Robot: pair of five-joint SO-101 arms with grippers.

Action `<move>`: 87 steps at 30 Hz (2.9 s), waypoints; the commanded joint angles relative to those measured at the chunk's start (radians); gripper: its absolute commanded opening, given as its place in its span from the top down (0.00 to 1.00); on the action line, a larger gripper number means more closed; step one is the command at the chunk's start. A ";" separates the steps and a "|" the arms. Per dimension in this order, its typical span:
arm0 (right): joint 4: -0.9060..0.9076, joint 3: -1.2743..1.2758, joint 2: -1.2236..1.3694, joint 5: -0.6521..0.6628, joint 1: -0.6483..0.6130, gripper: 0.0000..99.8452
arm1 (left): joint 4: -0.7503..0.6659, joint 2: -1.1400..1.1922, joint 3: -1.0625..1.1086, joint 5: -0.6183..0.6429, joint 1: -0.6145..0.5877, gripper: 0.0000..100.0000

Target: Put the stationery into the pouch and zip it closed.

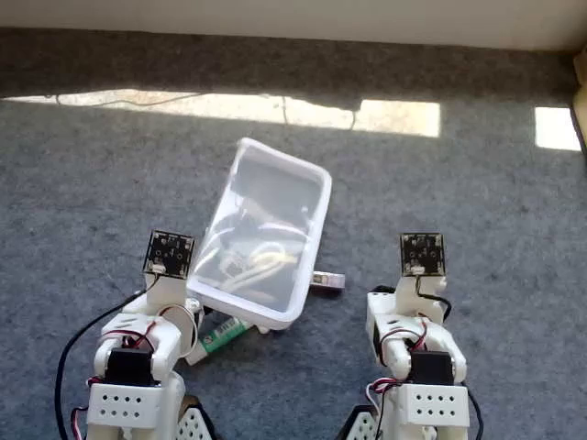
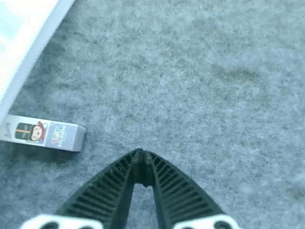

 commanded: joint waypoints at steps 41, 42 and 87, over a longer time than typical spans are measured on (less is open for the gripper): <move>0.010 0.107 -0.013 0.000 0.010 0.99 | 0.005 -0.013 0.024 0.009 -0.001 0.99; 0.010 0.107 -0.013 0.000 0.010 0.99 | -0.002 -0.013 0.024 0.009 -0.001 0.99; 0.005 0.113 -0.013 0.000 0.010 0.99 | 0.216 0.151 -0.568 -0.241 -0.186 0.72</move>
